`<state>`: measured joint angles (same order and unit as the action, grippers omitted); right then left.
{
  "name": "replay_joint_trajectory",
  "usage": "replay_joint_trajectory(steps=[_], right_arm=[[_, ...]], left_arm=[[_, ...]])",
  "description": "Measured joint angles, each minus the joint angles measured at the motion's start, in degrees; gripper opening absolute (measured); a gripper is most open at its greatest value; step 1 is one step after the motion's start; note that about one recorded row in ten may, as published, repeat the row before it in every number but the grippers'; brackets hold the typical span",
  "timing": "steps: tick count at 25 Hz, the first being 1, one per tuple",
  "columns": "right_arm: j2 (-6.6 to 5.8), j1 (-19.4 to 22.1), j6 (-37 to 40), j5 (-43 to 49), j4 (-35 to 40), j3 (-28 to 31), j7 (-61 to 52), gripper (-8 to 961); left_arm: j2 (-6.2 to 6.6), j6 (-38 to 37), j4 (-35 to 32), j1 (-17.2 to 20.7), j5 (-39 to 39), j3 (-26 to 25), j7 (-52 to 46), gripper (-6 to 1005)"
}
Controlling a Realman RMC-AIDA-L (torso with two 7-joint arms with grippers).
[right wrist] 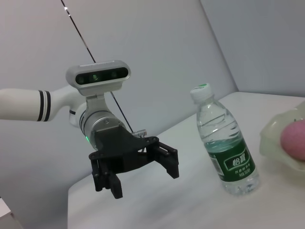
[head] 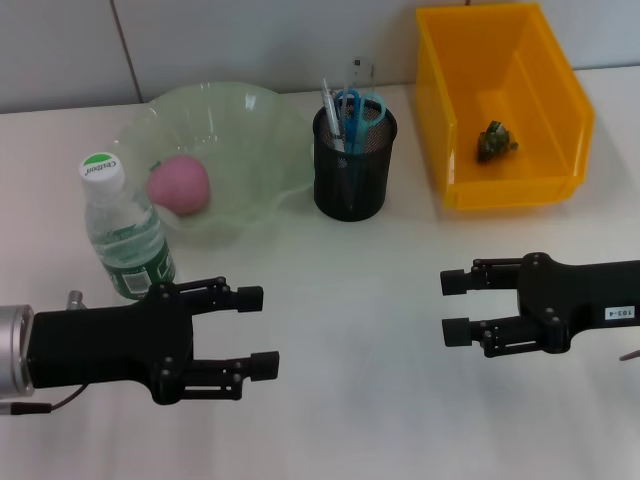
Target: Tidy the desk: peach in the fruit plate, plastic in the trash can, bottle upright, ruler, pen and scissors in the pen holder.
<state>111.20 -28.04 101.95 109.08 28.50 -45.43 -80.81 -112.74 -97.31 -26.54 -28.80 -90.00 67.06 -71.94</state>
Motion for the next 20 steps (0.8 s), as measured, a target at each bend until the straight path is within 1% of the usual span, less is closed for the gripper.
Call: replay_joint_trajectory(steps=[3, 20], right_arm=[[0.18, 0.0, 0.1, 0.1, 0.0, 0.0, 0.0, 773], [0.26, 0.0, 0.3, 0.1, 0.0, 0.0, -0.1, 773]], left_arm=[[-0.02, -0.1, 0.0, 0.1, 0.0, 0.1, 0.0, 815], [-0.03, -1.0, 0.0, 0.3, -0.7, 0.0, 0.5, 815]])
